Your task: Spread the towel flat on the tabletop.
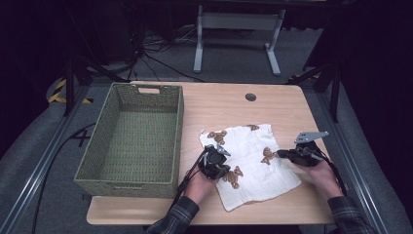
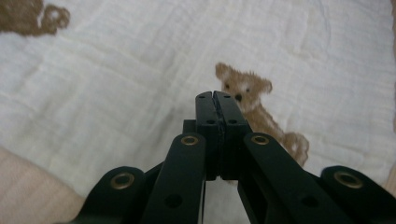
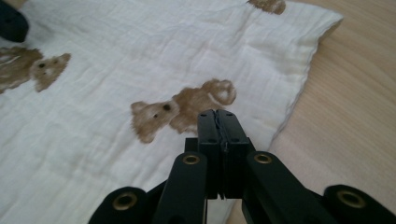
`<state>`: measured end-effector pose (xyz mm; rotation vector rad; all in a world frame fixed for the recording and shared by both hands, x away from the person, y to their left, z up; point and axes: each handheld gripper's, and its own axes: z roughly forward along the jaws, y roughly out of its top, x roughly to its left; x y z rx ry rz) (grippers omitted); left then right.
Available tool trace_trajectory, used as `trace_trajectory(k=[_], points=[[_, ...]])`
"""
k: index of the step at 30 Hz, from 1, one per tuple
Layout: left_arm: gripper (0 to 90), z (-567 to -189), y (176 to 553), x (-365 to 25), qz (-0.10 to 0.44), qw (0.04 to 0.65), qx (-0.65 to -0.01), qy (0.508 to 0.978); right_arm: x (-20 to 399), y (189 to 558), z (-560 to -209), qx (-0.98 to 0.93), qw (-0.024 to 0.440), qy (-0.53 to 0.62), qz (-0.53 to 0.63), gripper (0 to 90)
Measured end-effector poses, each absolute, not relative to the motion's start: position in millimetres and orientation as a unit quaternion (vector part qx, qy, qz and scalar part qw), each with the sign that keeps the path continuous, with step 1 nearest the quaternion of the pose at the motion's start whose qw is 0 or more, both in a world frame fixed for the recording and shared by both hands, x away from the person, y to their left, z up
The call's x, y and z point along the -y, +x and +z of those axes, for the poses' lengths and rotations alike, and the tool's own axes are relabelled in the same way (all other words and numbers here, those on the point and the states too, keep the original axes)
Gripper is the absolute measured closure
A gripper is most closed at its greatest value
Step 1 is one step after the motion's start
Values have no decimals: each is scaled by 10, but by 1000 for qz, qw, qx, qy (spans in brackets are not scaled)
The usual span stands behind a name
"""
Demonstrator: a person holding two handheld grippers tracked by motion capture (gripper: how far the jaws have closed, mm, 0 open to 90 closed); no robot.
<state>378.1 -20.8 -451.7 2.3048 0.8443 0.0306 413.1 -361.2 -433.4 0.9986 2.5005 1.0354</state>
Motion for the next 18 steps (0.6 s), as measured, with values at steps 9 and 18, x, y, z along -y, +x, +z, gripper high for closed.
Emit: trace_trajectory(k=[9, 18], points=[[897, -4564, 3800, 173, 16, 336, -324, 884, 3548, 4353, -4481, -873, 122, 348, 320, 895], [897, -4559, 3802, 163, 30, 332, -326, 885, 3605, 4224, -4475, -876, 121, 345, 315, 895]])
